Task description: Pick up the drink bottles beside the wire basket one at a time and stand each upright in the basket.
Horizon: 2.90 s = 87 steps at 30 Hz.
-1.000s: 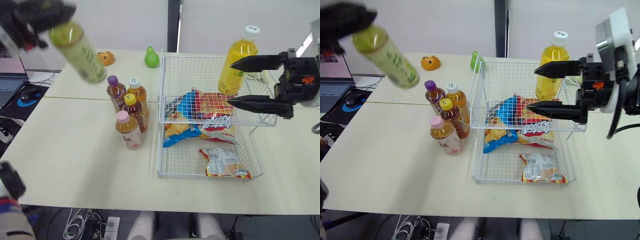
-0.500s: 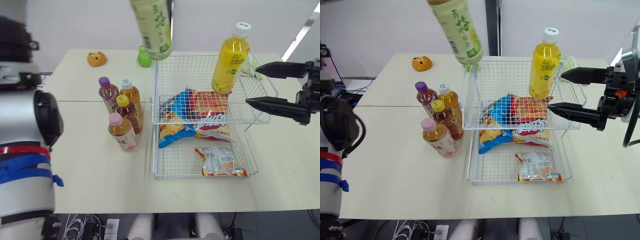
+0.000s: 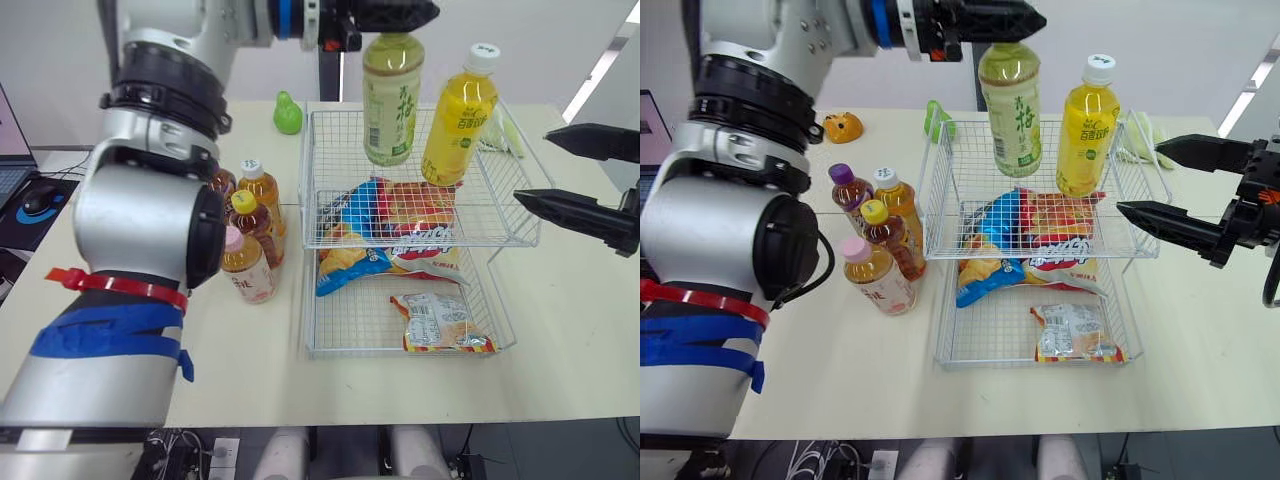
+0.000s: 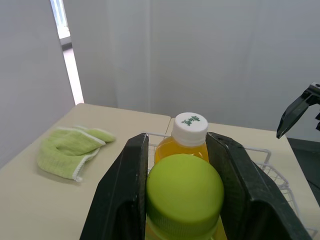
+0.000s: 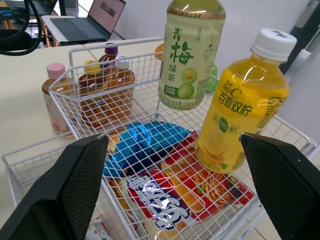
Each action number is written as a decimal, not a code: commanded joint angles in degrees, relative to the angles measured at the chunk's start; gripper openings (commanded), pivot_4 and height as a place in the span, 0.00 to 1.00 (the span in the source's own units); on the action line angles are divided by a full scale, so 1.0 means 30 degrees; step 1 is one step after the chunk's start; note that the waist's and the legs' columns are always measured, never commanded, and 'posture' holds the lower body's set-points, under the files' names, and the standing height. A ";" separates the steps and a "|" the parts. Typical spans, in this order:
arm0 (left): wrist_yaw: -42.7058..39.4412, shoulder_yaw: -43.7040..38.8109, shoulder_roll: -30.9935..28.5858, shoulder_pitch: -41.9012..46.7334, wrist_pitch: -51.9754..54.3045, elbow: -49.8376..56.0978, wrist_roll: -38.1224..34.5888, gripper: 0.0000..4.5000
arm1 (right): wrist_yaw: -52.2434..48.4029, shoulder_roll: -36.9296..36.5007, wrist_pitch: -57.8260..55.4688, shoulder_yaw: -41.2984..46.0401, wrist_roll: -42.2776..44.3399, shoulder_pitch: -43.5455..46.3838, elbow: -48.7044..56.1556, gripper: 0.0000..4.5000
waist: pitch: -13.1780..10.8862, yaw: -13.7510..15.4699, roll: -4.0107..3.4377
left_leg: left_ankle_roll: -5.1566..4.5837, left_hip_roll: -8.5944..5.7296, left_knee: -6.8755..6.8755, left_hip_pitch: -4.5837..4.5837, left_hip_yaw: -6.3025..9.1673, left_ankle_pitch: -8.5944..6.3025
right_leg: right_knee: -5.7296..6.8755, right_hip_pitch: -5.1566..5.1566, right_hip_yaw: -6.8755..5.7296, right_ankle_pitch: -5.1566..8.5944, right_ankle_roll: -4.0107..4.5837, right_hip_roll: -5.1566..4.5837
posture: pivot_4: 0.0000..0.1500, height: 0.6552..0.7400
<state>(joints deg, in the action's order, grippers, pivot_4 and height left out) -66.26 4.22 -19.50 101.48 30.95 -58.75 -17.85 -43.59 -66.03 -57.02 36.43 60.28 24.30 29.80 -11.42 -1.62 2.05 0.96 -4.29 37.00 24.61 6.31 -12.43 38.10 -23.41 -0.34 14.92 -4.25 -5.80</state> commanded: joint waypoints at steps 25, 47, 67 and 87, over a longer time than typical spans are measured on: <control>0.0788 -0.2250 0.1780 0.1255 -0.2129 -0.2334 0.1534 0.99 | 0.1572 -0.0557 0.0447 0.1403 0.1106 -0.0615 0.0721 1.00 | 0.0002 -0.0018 -0.0003 | -0.0009 -0.0011 0.0013 0.0006 -0.0002 0.0007 | 0.0017 0.0004 -0.0009 -0.0004 -0.0006 -0.0009 | 1.00 1.00; 0.4432 -0.5357 -0.7026 -0.9363 0.5429 1.7119 0.0179 0.99 | -0.0301 0.0794 0.5171 -0.2530 -0.1063 0.0458 0.1180 1.00 | 0.0013 -0.0076 -0.0021 | -0.0004 0.0009 0.0028 -0.0089 0.0001 0.0009 | 0.0143 -0.0019 0.0161 -0.0002 -0.0005 0.0013 | 1.00 1.00; 0.6210 -1.7343 -0.9736 -3.0195 0.1597 2.2550 -0.0741 0.99 | -0.3527 0.1653 0.6557 -0.7042 -0.3572 0.3163 -0.1796 1.00 | 0.0019 0.0080 -0.0025 | -0.0008 0.0039 -0.0008 -0.0248 -0.0116 0.0001 | 0.0163 0.0019 0.0308 -0.0001 0.0008 0.0014 | 1.00 1.00; 0.9411 -1.3944 -0.8390 -3.0027 0.0794 2.3333 -0.2741 0.99 | -0.3520 0.2334 0.5889 -0.7803 -0.3644 0.3661 -0.0804 1.00 | 0.0028 0.0473 -0.0020 | -0.0006 0.0046 -0.0007 -0.0250 -0.0112 -0.0001 | 0.0146 0.0032 0.0291 -0.0008 0.0018 0.0010 | 1.00 1.00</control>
<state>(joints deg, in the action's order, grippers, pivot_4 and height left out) -39.21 -38.18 -44.22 10.19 33.35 10.30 -25.34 -54.93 -58.68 -39.18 11.71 48.55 33.92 25.48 -11.34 -0.20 1.99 0.94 -4.15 36.98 23.86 5.96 -12.43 38.54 -23.33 0.56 14.90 -4.20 -5.77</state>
